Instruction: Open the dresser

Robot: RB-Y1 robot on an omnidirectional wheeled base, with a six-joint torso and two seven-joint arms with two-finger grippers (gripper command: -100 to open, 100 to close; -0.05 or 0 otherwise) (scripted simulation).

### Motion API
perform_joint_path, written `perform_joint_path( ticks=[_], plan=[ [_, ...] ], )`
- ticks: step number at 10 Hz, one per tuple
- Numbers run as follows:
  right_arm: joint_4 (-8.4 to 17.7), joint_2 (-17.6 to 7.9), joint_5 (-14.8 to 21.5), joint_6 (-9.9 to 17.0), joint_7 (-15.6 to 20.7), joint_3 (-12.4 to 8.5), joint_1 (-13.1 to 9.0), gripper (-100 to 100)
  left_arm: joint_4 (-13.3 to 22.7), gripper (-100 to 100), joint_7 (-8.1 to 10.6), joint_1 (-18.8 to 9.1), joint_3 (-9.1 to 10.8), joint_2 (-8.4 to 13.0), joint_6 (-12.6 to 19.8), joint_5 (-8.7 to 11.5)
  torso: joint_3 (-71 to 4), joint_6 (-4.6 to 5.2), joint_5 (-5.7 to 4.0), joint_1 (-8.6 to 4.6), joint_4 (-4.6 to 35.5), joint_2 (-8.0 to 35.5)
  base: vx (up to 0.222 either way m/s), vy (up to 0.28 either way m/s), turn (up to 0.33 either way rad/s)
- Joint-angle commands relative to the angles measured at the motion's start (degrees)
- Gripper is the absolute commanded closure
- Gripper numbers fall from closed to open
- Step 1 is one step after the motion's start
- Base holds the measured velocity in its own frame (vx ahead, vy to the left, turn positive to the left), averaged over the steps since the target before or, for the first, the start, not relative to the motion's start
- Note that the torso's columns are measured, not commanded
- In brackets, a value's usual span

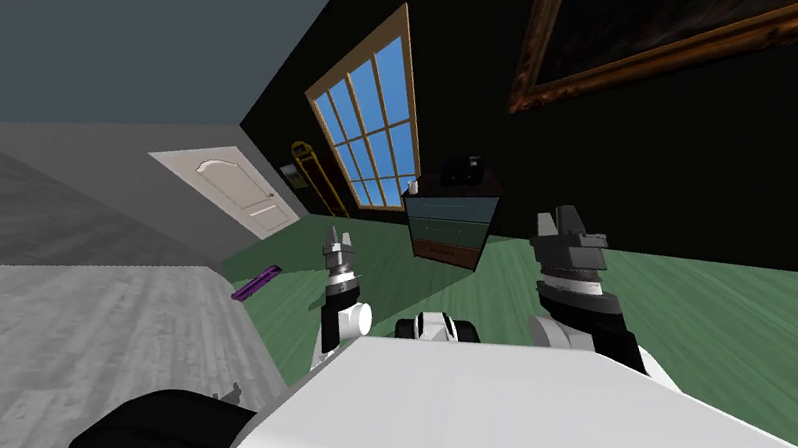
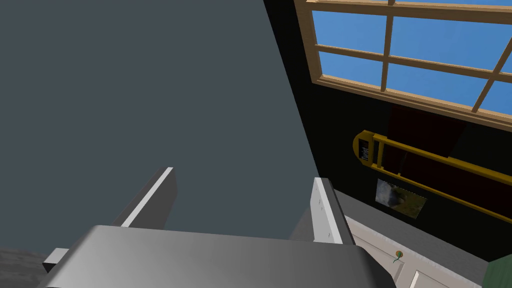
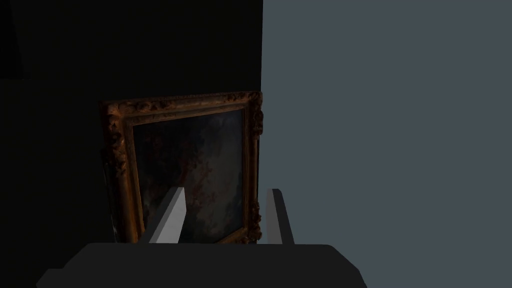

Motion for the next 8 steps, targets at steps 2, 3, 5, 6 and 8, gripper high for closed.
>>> perform_joint_path(
  ticks=[2,3,5,6,8],
  plan=[
    [0.83,-6.15,1.75,-0.40,4.90,-0.46,-0.15,-100,0.02,0,0.00,0.02,0.00,0.00,0.01,0.00,-5.20,0.00,0.03,0.08,2.39,2.24,0.110,0.035,-0.102],
    [1.23,-7.75,2.54,-0.57,6.47,-0.66,-0.22,-100,0.02,0,0.00,0.03,0.00,0.00,0.00,0.00,-5.48,0.00,0.02,0.04,2.54,2.36,0.152,0.029,-0.114],
    [1.70,-8.93,3.44,-0.76,9.41,-0.89,-0.30,-100,0.02,0,0.00,0.02,0.00,0.00,0.00,0.00,-5.38,-0.01,-0.01,-0.01,2.67,2.68,0.117,0.026,-0.063],
    [1.70,-8.93,3.44,-0.76,10.00,-0.89,-0.30,-100,0.03,0,0.00,0.03,0.00,0.00,0.01,0.00,-5.31,0.01,-0.01,-0.03,2.71,2.76,0.081,0.021,-0.052],
    [2.22,-9.89,4.41,-0.97,12.85,-1.14,-0.38,-100,0.03,0,0.00,0.02,0.00,0.00,0.01,0.00,-5.33,0.01,0.01,0.05,2.71,2.73,0.095,0.038,-0.076]
  ],
)
